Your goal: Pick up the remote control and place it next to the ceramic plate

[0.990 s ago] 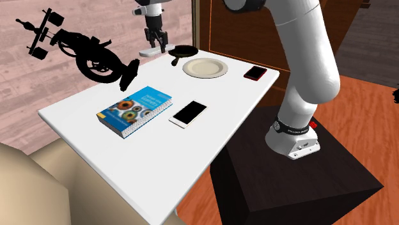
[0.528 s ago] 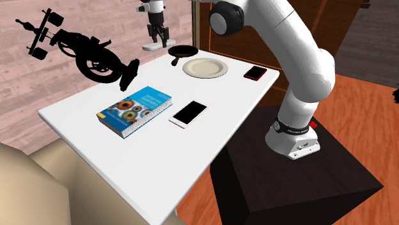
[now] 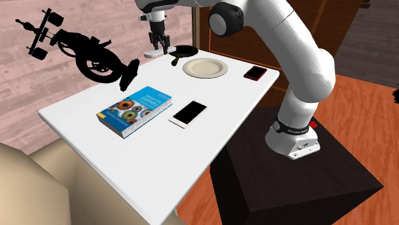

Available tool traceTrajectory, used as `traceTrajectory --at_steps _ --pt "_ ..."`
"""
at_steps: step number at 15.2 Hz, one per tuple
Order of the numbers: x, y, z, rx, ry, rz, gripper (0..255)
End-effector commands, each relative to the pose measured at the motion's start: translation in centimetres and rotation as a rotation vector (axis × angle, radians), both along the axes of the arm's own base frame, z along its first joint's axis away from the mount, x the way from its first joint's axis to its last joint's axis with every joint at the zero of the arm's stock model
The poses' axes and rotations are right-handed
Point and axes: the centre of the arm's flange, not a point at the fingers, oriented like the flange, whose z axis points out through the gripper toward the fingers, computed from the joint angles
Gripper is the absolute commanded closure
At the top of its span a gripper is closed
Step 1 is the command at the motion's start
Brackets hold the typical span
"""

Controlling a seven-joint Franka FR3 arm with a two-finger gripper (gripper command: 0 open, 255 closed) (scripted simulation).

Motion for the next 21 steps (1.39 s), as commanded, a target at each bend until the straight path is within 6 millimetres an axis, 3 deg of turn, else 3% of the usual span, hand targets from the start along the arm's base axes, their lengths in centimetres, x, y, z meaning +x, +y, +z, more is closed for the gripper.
traceTrajectory --at_steps 1,5,13,14,19,21 --pt "0.0 -0.1 -1.0 -0.001 -0.001 0.0 255" --pt "0.0 -0.1 -3.4 -0.001 -0.001 0.0 255" --pt "0.0 -0.1 -3.4 -0.001 -0.001 0.0 255" --pt "0.0 -0.1 -3.4 -0.001 -0.001 0.0 0" --pt "0.0 -0.1 -3.4 -0.001 -0.001 0.0 0" --pt "0.0 -0.2 -0.8 -0.001 -0.001 0.0 0"
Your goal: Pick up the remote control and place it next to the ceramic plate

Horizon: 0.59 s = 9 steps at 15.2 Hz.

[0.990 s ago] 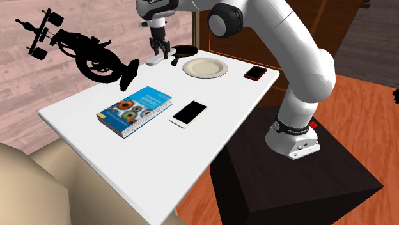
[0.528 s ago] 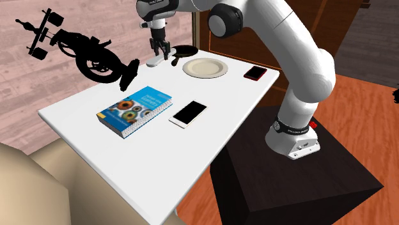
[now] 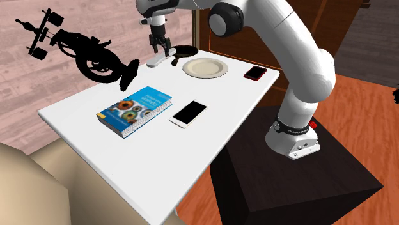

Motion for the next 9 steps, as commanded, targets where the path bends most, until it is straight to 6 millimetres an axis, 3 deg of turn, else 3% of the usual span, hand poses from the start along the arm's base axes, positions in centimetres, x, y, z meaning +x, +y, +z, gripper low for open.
traceTrajectory --at_steps 1,2,9 --pt "0.0 -0.2 2.3 0.001 0.0 0.0 0" --pt "0.0 -0.2 3.3 0.001 0.0 0.0 0" --pt "0.0 -0.2 3.3 0.001 0.0 0.0 0"
